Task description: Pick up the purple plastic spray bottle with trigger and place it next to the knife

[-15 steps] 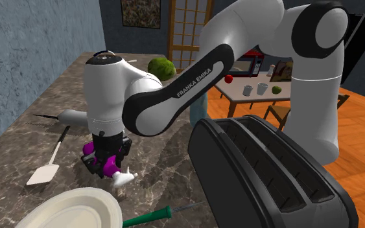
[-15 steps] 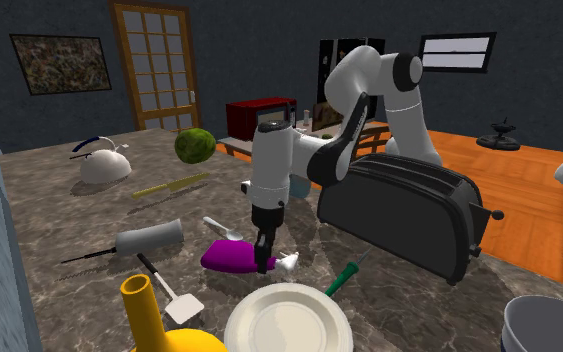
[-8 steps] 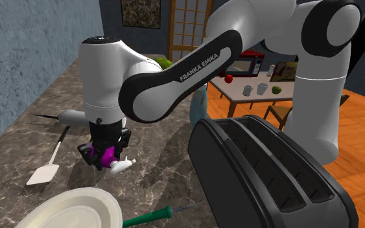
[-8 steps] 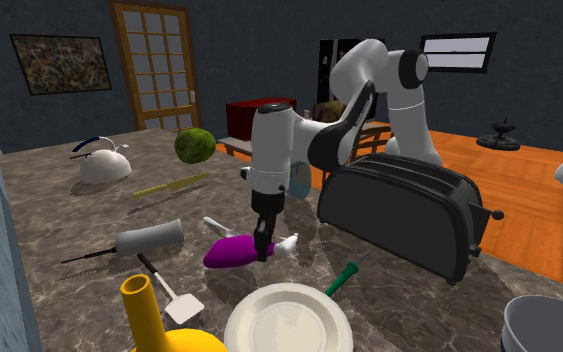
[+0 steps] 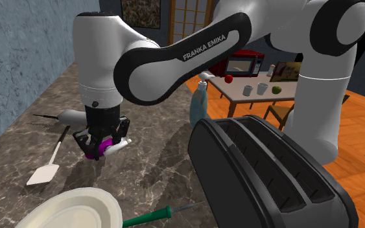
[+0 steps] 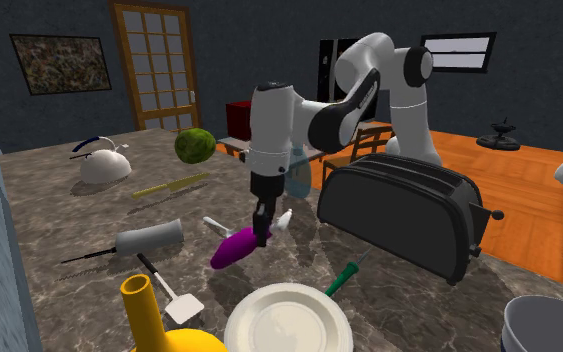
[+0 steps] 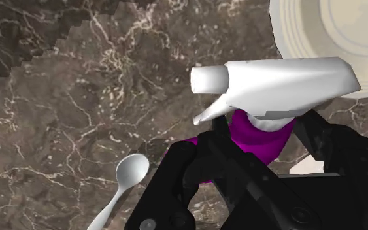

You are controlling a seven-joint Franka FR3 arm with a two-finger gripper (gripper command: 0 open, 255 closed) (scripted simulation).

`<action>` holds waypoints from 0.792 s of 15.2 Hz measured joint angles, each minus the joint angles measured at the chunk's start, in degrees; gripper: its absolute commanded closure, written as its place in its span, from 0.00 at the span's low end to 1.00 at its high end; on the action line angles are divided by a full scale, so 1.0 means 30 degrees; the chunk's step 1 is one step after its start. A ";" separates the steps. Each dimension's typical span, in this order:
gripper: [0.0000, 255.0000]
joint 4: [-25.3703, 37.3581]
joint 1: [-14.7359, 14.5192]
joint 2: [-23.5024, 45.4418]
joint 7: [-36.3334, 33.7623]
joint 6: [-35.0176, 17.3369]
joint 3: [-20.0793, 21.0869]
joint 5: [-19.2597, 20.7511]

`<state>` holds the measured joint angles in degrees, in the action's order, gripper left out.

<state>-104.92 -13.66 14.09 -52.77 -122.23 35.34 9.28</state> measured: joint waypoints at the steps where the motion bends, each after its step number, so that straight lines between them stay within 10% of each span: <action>1: 1.00 0.0141 -0.0019 -0.0058 -0.0013 0.0193 0.0029 -0.0044; 12: 1.00 -0.1512 0.2709 -0.2459 0.4393 0.0439 -0.0902 -0.2180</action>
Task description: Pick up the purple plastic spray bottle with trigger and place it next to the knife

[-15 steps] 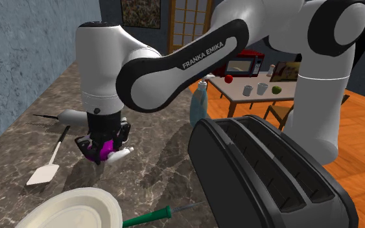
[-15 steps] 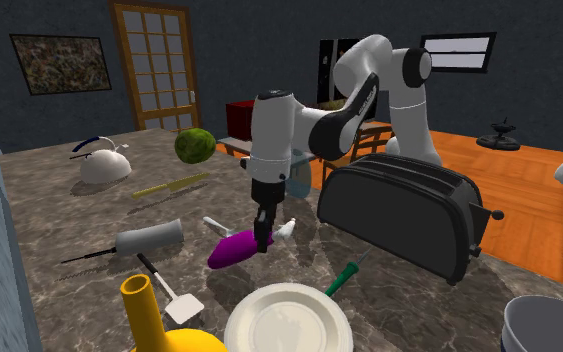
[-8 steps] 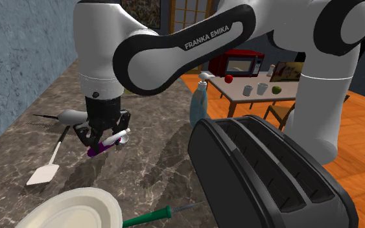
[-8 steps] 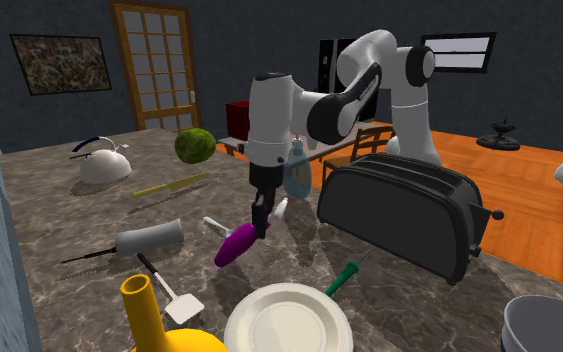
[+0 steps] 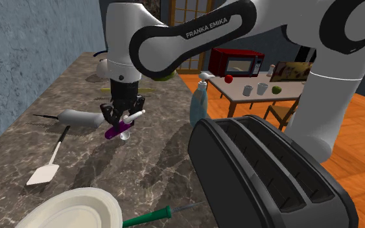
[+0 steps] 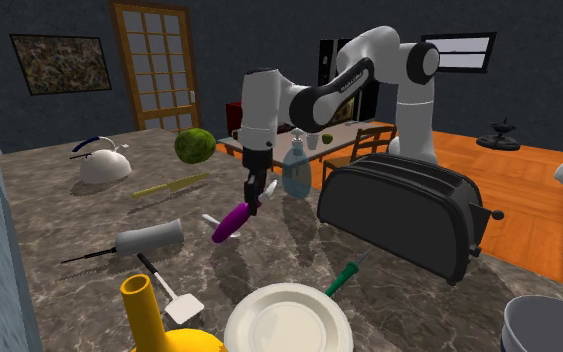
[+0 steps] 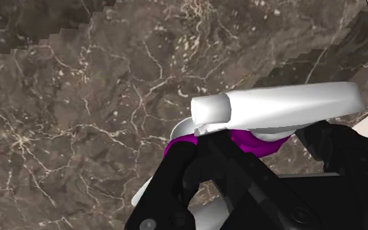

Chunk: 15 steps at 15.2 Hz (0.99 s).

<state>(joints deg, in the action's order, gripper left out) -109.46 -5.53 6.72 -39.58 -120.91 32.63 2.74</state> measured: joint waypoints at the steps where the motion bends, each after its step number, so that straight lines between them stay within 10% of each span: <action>1: 1.00 -0.0392 0.0294 -0.0263 0.0527 -0.0178 -0.0161 -0.0225; 15: 1.00 -0.1219 0.3853 -0.1065 0.7522 -0.0152 -0.2991 -0.1631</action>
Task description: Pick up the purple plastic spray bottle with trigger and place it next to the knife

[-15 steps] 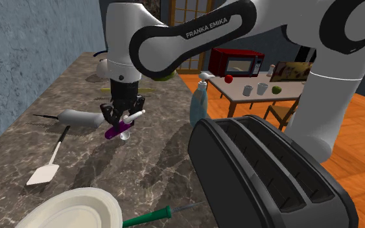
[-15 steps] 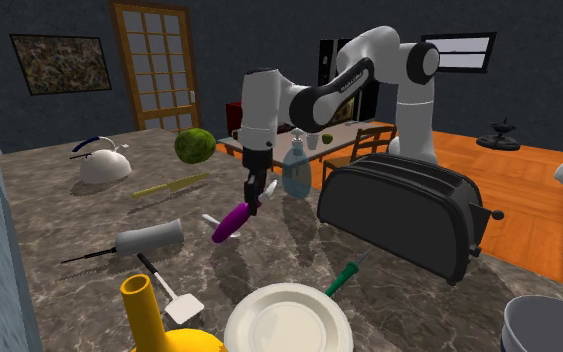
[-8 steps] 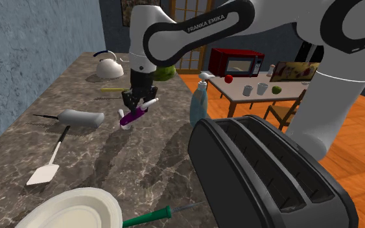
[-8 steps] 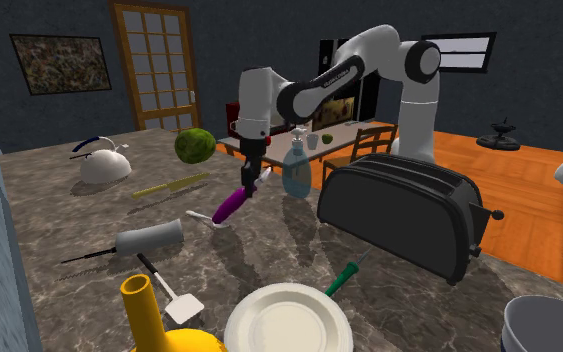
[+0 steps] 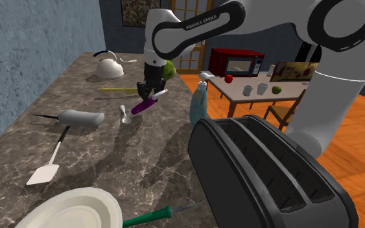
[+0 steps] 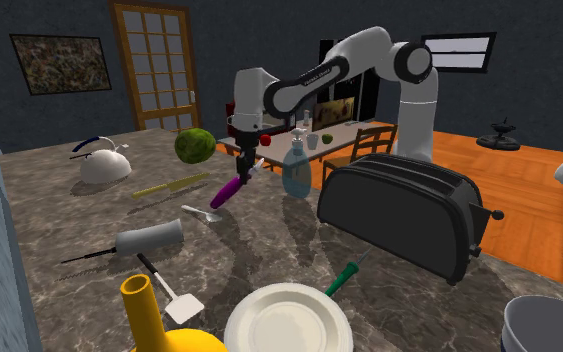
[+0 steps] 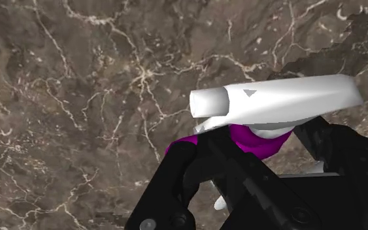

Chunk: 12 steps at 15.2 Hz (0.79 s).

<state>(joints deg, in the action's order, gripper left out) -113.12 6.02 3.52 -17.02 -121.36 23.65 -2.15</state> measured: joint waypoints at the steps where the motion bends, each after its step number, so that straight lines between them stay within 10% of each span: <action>1: 1.00 0.0222 0.0228 0.0130 0.0432 0.0125 -0.0203 0.0007; 12: 1.00 0.3421 0.2587 0.2490 0.4722 0.1306 -0.2179 0.0261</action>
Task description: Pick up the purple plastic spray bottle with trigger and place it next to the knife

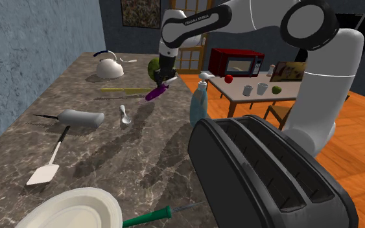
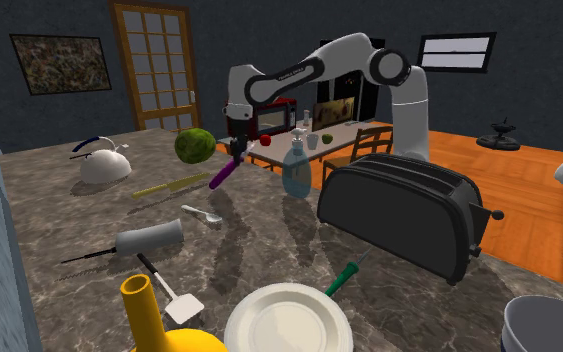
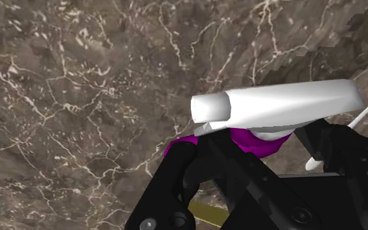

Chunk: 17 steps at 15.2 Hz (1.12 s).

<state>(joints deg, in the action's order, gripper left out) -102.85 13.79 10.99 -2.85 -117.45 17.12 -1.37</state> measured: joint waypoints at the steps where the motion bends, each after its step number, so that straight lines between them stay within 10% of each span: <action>1: 1.00 0.0370 0.0201 0.0253 0.0351 0.0156 -0.0152 0.0021; 17: 1.00 1.0460 0.2644 0.7070 0.4835 0.3847 -0.1960 0.0679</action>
<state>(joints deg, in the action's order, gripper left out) -71.47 21.72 32.20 11.65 -105.91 11.24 0.67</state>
